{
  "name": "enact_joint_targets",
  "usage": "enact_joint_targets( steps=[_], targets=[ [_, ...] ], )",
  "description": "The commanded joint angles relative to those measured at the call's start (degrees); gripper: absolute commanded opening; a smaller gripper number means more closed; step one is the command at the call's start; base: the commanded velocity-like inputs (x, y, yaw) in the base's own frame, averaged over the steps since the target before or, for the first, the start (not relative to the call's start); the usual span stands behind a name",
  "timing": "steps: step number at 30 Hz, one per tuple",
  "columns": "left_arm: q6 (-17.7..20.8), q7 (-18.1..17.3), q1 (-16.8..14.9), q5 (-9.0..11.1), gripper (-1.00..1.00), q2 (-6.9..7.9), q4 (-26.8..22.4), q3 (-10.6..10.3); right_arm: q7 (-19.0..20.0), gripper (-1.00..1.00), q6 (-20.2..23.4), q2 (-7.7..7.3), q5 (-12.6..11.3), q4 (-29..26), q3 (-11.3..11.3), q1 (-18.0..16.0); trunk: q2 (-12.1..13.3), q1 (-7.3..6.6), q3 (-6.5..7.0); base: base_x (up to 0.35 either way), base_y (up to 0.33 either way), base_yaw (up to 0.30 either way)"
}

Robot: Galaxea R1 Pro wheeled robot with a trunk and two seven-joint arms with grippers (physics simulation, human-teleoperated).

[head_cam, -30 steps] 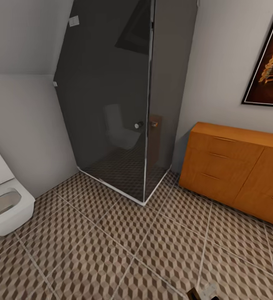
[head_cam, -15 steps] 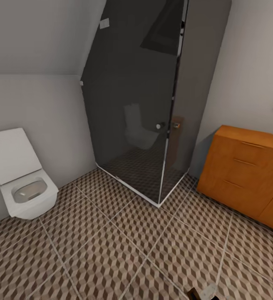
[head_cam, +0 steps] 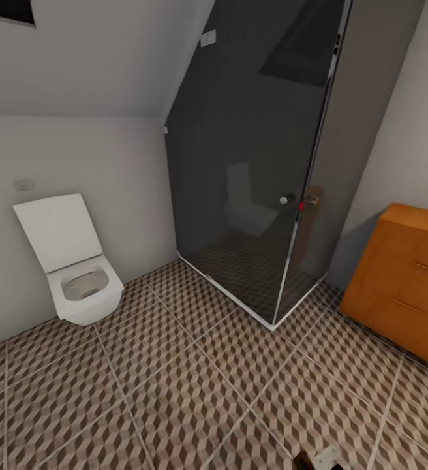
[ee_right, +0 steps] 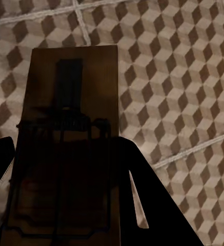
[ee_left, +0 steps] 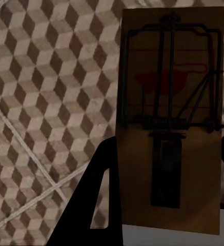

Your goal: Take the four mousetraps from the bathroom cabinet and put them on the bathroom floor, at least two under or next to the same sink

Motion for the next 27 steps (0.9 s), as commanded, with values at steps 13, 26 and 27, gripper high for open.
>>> enact_joint_targets(
  steps=[13, 26, 27],
  targets=[
    [-0.51, 0.19, -0.13, 0.53, -1.00, -0.37, -0.93, -0.49, -0.29, -1.00, -0.18, 3.84, -0.09, -0.60, 0.39, 0.00, -0.03, 0.00, -0.06, 0.000, 0.000, 0.292],
    [-0.53, -0.03, 0.40, 0.59, -1.00, -0.34, -1.88, -0.48, -0.29, -1.00, -0.15, 4.48, -0.42, -0.18, 0.17, 0.00, -0.03, 0.00, -0.06, 0.000, 0.000, 0.292],
    [-0.53, -0.06, 0.49, 0.60, -1.00, -0.07, -2.17, -0.48, -0.29, -1.00, -0.15, 4.50, -0.42, -0.17, 0.20, 0.00, -0.03, 0.00, -0.06, 0.000, 0.000, 0.292]
  ],
)
